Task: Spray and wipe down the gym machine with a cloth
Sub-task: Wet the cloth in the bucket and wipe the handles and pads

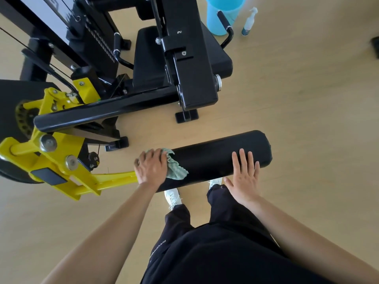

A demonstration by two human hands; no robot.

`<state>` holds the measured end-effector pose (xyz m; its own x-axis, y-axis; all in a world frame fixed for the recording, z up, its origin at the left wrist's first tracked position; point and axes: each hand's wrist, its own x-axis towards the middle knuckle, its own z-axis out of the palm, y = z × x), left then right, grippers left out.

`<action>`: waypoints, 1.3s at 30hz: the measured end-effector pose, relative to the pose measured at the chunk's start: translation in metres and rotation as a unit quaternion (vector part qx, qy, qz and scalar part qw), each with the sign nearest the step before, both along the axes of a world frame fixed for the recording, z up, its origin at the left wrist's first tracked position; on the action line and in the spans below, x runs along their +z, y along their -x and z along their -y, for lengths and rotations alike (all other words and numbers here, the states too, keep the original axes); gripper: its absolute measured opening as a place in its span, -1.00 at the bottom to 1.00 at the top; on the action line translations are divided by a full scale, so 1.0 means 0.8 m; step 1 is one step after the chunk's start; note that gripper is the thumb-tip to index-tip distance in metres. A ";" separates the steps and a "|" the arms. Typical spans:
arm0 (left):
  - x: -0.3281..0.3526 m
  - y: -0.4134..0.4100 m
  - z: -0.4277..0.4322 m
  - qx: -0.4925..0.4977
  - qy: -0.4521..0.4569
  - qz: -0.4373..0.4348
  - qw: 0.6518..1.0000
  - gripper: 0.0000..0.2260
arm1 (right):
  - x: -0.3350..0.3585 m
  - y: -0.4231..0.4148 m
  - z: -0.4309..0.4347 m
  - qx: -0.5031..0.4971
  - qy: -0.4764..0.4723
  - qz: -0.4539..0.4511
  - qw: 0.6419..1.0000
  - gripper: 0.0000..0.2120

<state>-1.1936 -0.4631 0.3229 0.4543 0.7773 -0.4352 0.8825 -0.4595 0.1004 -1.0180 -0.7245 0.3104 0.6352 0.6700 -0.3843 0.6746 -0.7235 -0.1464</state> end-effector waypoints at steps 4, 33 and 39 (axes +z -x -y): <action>0.001 -0.041 0.028 -0.023 0.016 -0.005 1.000 -0.46 | 0.004 0.002 -0.006 -0.004 -0.002 -0.008 1.000 0.05; 0.010 0.009 0.025 0.067 0.036 0.056 0.996 -0.57 | 0.030 -0.003 -0.132 0.123 0.016 -0.041 0.991 -0.32; 0.009 0.006 0.027 0.050 0.026 0.019 0.998 -0.53 | 0.032 -0.092 -0.082 -0.032 0.053 -0.015 0.998 -0.27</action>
<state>-1.1984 -0.4844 0.3300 0.3925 0.7965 -0.4600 0.9188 -0.3620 0.1572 -0.9440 -0.6592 0.3359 0.6622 0.5830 -0.4707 0.6227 -0.7776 -0.0872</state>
